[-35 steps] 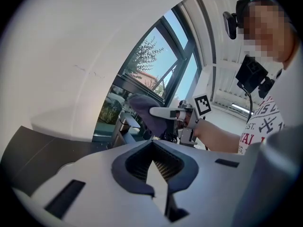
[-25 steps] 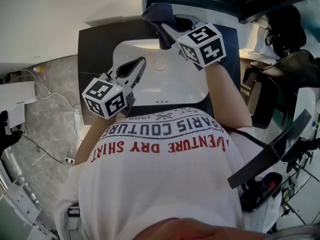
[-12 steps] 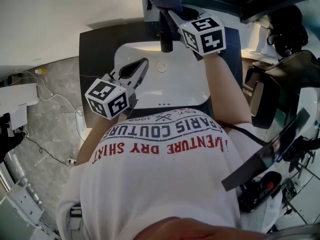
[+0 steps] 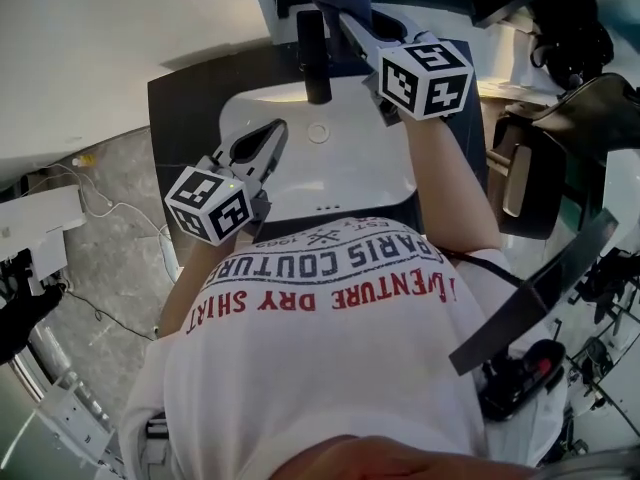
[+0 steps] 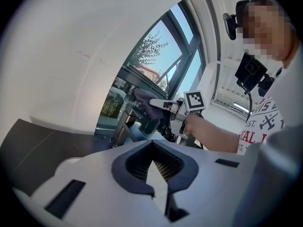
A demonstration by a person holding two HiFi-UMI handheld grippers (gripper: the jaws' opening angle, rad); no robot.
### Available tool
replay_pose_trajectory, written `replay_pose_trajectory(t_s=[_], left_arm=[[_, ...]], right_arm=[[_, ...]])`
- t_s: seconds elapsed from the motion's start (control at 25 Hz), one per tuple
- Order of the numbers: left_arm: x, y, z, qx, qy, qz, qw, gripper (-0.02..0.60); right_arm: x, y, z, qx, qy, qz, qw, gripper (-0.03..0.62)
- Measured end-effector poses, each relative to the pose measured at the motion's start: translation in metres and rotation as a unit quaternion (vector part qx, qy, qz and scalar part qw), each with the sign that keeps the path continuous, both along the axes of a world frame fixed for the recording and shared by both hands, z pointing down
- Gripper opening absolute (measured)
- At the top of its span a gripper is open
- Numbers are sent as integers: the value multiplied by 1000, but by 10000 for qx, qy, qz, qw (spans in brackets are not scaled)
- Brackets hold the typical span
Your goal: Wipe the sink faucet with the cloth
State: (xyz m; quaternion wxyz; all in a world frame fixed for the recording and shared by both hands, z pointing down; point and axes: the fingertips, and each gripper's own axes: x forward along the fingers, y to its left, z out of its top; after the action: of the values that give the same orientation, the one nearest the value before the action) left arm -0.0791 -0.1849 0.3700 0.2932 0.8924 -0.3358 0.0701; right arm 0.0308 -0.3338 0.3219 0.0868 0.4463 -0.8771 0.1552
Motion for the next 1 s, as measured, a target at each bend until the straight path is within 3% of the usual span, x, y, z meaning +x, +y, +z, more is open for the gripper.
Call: replay_pose_trajectory(t_s=[0.16, 0.68, 1.0], left_arm=[[-1, -5, 6, -56, -34, -1, 10000, 2], [-6, -22, 30, -280, -130, -83, 9995, 3], [-7, -30, 42, -372, -191, -73, 9991, 2]], right_arm=[[5, 0, 21, -213, -163, 205, 9994, 81], [-10, -11, 74, -521, -178, 169, 9983, 78], [-9, -21, 150, -1233, 321, 131, 9918, 77]])
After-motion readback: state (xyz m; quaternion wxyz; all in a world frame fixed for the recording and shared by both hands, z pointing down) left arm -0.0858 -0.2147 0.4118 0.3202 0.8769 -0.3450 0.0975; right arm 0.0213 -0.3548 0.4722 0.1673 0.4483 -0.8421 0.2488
